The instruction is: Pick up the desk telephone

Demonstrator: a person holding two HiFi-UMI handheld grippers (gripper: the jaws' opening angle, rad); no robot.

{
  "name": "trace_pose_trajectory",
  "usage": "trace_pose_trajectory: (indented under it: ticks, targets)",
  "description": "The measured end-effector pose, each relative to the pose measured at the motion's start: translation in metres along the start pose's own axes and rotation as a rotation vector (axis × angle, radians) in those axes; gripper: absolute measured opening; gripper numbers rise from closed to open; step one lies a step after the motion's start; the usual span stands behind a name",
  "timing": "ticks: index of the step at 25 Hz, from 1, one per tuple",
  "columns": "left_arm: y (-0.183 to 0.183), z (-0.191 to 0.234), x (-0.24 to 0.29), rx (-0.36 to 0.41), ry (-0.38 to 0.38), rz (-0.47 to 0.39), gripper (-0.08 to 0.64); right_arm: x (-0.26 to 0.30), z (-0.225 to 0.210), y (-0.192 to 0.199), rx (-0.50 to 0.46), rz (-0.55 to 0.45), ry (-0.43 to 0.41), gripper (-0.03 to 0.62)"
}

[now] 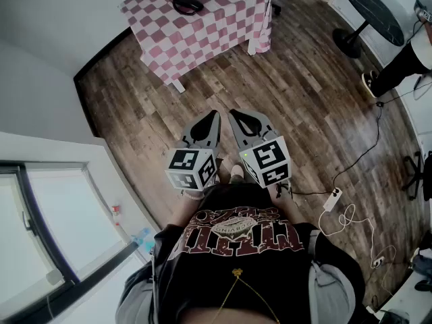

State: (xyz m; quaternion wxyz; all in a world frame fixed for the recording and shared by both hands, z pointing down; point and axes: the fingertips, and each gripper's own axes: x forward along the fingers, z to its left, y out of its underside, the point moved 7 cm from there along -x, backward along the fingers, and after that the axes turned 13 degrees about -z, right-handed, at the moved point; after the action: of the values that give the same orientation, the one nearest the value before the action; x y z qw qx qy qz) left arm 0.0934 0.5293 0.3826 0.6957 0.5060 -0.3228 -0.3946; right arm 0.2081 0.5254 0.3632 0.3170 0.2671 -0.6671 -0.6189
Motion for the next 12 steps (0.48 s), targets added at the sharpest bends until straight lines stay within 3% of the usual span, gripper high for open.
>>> trace_pose_trajectory:
  ticks: [12]
  targets:
    - [0.015,-0.012,0.021,-0.009,-0.038,0.007,0.008,-0.002,-0.027,0.008,0.032,0.006,-0.069,0.02]
